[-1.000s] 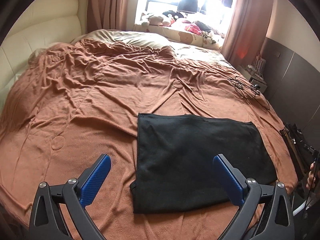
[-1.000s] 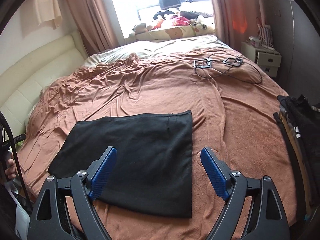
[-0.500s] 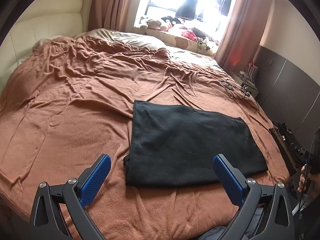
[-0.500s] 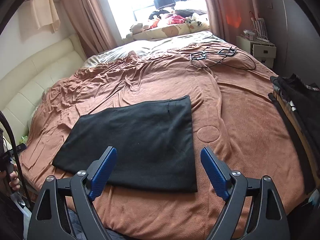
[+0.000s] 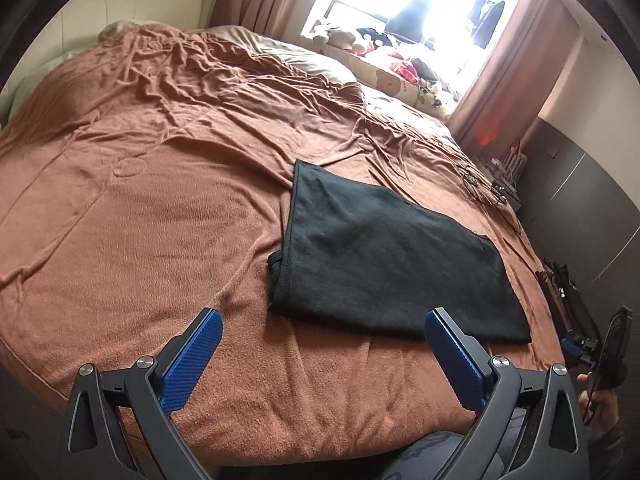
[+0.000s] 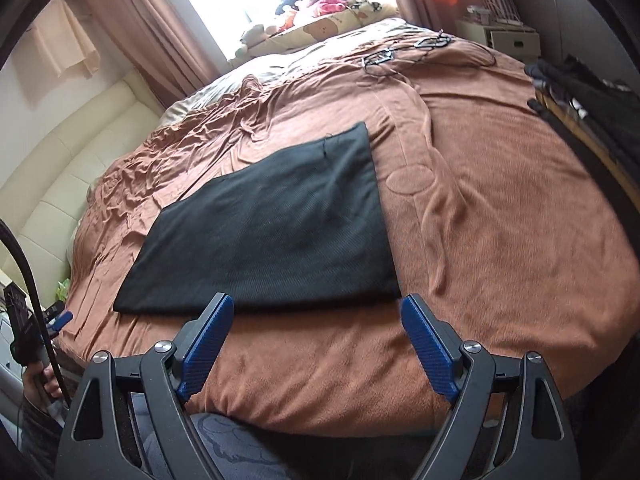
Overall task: Fold small clothes
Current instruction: 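Move both grippers to the side edge of the folded black rectangle, then close both grippers on the edge of the folded shirt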
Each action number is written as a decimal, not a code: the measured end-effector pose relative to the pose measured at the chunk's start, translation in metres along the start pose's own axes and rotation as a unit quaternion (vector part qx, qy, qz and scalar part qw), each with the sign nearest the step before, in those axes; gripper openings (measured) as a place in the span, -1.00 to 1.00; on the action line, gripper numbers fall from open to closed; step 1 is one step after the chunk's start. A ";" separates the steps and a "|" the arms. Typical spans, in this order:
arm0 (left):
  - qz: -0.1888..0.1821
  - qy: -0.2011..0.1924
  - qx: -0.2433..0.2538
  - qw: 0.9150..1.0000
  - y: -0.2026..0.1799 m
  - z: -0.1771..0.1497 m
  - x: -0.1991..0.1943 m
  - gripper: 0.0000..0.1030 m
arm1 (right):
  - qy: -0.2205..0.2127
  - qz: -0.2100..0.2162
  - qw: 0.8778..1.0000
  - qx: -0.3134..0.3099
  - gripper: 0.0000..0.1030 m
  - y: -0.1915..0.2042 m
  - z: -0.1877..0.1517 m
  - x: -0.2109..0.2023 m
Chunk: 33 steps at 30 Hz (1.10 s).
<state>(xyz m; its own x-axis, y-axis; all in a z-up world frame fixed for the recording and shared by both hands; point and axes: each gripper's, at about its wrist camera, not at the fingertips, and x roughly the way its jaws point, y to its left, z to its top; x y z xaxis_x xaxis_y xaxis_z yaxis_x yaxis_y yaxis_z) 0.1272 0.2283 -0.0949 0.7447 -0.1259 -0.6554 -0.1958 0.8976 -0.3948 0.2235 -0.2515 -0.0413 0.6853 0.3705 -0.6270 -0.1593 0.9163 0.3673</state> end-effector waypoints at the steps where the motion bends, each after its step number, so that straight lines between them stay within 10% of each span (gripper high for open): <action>1: -0.003 0.002 -0.010 1.000 0.004 -0.001 0.002 0.92 | 0.002 0.000 1.000 0.004 0.65 -0.002 -0.001 0.001; 9: -0.014 0.033 -0.076 0.996 0.025 -0.006 0.024 0.30 | 0.011 0.034 0.998 0.048 0.62 -0.021 -0.004 0.010; 15: -0.009 0.055 -0.091 0.994 0.026 -0.007 0.043 0.29 | 0.035 0.064 0.993 0.097 0.13 -0.037 -0.009 0.031; 33: 0.004 0.090 -0.179 0.980 0.031 -0.011 0.088 -0.05 | 0.051 0.084 0.965 0.242 -0.14 -0.077 -0.004 0.090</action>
<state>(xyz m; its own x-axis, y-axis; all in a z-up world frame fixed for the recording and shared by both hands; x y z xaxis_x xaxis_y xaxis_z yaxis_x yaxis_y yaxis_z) 0.1796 0.2407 -0.1718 0.6242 -0.2212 -0.7493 -0.4360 0.6972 -0.5690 0.2945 -0.2882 -0.1290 0.6012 0.5427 -0.5865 0.1058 0.6734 0.7316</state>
